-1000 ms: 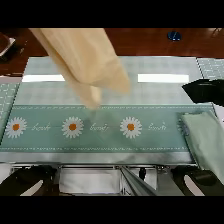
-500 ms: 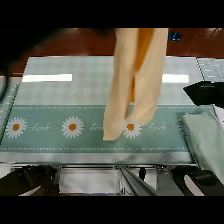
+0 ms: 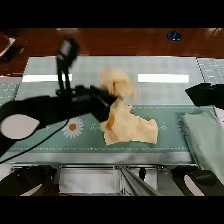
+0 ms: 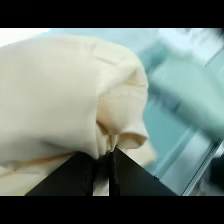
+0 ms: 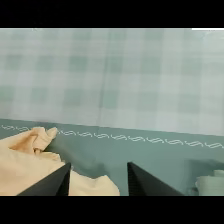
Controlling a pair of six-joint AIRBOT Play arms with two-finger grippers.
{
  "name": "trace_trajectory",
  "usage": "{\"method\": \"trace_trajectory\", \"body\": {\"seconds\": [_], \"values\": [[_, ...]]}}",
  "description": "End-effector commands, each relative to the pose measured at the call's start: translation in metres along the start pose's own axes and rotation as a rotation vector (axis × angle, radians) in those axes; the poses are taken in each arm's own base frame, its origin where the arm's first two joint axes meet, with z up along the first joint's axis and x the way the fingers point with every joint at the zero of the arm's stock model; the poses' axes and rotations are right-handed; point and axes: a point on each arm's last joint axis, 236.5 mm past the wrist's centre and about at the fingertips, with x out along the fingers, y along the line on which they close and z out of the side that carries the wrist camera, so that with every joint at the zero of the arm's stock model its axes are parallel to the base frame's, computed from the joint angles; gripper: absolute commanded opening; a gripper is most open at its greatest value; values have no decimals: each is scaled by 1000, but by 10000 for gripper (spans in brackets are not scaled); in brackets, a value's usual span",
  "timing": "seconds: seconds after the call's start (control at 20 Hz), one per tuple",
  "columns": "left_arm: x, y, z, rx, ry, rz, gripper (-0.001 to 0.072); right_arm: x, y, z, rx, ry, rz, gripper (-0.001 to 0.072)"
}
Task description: Fold the shirts.
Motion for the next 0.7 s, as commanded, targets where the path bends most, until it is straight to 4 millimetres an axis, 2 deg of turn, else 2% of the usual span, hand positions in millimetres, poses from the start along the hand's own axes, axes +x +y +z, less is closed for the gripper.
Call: {"method": "trace_trajectory", "body": {"seconds": [0.0,0.1,0.15,0.2,0.25,0.3,0.35,0.45,0.55,0.65], "values": [[12,49,-129,-112,322,81,28,19,-7,-20,19,54,-15,408],[11,72,-180,-175,417,128,28,37,-13,-40,44,99,-25,408],[9,81,-195,-229,442,154,28,46,-16,-50,55,119,-30,408],[6,89,-202,-302,449,183,51,56,-19,-60,64,132,-34,408],[3,95,-201,-367,446,208,225,65,-22,-67,75,138,-40,408],[0,102,-196,-407,438,225,512,72,-26,-71,76,148,-50,408],[-6,108,-187,-425,435,234,507,79,-33,-74,65,167,-75,408],[-26,122,-157,-438,419,253,507,86,-72,-68,57,195,-210,409],[-59,142,-114,-425,353,292,507,73,-131,-55,141,202,-355,409],[-99,168,-78,-459,214,380,507,49,-196,-60,294,181,-490,409]]}}
